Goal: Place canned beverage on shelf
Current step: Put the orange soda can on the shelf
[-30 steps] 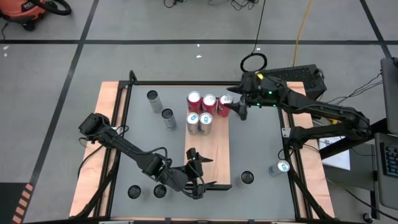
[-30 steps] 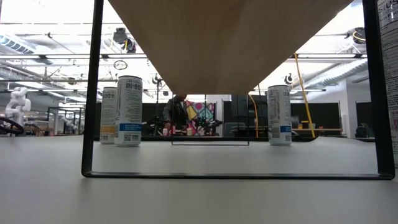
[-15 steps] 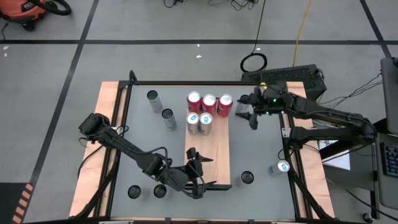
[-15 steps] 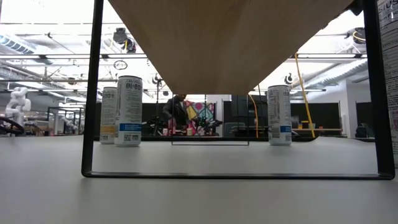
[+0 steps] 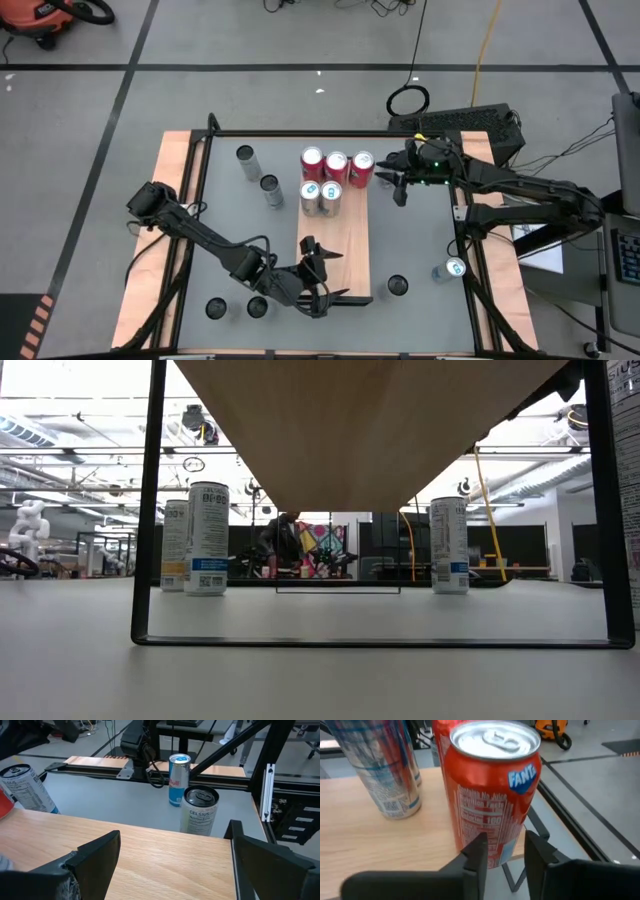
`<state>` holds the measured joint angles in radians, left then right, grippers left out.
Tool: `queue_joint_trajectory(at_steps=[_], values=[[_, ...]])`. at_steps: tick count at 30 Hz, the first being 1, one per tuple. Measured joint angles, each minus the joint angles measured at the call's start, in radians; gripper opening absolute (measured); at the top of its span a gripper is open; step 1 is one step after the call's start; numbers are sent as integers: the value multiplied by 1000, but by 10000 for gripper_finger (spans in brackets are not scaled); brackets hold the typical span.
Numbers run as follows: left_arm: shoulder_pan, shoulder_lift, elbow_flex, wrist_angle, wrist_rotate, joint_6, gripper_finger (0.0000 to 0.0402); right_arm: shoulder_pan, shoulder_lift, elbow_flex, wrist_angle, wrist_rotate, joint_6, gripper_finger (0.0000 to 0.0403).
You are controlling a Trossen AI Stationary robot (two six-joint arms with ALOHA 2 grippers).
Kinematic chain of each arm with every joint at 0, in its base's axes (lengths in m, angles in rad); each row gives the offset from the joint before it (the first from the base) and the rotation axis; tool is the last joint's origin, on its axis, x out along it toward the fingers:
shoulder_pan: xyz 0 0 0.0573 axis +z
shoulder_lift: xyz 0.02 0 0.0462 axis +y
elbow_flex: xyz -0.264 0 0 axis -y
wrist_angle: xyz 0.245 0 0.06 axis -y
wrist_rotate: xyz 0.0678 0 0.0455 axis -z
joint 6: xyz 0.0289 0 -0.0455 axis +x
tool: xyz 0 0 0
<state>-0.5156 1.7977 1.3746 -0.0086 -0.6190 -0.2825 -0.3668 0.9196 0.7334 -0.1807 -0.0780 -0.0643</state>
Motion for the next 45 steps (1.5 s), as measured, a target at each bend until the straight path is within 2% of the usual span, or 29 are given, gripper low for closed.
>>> queue_joint_trajectory(at_steps=[6,15,28,33,42,45], values=[[-1,0,0,0,-3,0,388,0,30,0,-5,-5,0,38],[-1,0,0,0,-4,0,388,0,30,0,-3,-109,17,34],[-2,0,0,-1,-5,0,388,2,-18,0,-63,-105,15,35],[-1,0,0,-1,-6,0,388,2,-29,0,-32,-52,1,38],[4,0,0,-1,-14,0,388,2,18,0,5,-59,0,38],[3,0,0,-1,-14,0,388,2,21,0,12,-97,0,38]])
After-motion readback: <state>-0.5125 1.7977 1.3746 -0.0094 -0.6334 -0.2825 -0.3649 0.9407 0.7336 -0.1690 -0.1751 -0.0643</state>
